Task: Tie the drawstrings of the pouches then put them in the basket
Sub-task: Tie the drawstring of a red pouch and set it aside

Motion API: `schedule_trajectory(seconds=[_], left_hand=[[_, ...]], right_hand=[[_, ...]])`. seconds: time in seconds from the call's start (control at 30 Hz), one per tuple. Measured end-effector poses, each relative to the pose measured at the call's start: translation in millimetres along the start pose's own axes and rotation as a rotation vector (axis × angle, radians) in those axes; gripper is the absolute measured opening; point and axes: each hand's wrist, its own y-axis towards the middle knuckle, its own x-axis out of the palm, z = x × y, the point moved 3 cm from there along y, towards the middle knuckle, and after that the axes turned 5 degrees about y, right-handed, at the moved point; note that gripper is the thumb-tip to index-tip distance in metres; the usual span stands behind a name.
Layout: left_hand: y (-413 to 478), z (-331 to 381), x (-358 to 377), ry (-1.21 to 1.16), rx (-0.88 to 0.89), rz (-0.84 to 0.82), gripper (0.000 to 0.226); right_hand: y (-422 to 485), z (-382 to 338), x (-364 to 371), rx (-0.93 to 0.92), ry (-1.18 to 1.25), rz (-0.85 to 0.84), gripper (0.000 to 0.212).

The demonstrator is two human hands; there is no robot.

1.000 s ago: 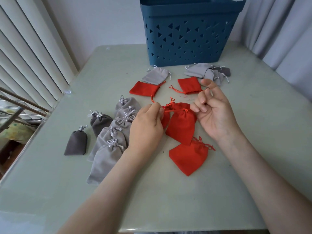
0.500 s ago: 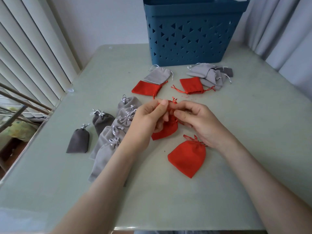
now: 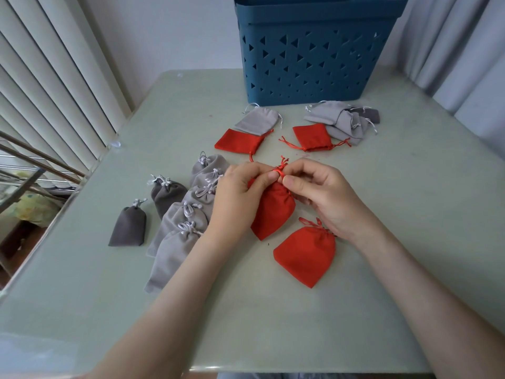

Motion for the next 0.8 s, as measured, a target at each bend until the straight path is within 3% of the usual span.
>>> schedule_trajectory(seconds=[0.17, 0.27, 0.5, 0.8], left_hand=[[-2.1, 3.0, 1.4, -0.043, -0.045, -0.009, 0.016], [-1.2, 3.5, 0.1, 0.043, -0.018, 0.016, 0.009], [-5.4, 5.1, -2.7, 0.391, 0.28, 0.252, 0.027], [-7.0, 5.0, 1.9, 0.338, 0.266, 0.187, 0.029]], right_hand=[[1.6, -0.3, 1.6, -0.051, -0.066, 0.002, 0.024], [3.0, 1.6, 2.5, -0.055, -0.102, 0.017, 0.02], [0.8, -2.4, 6.6, -0.037, -0.069, 0.027, 0.021], [0.9, 0.4, 6.8, -0.02, -0.091, 0.001, 0.018]])
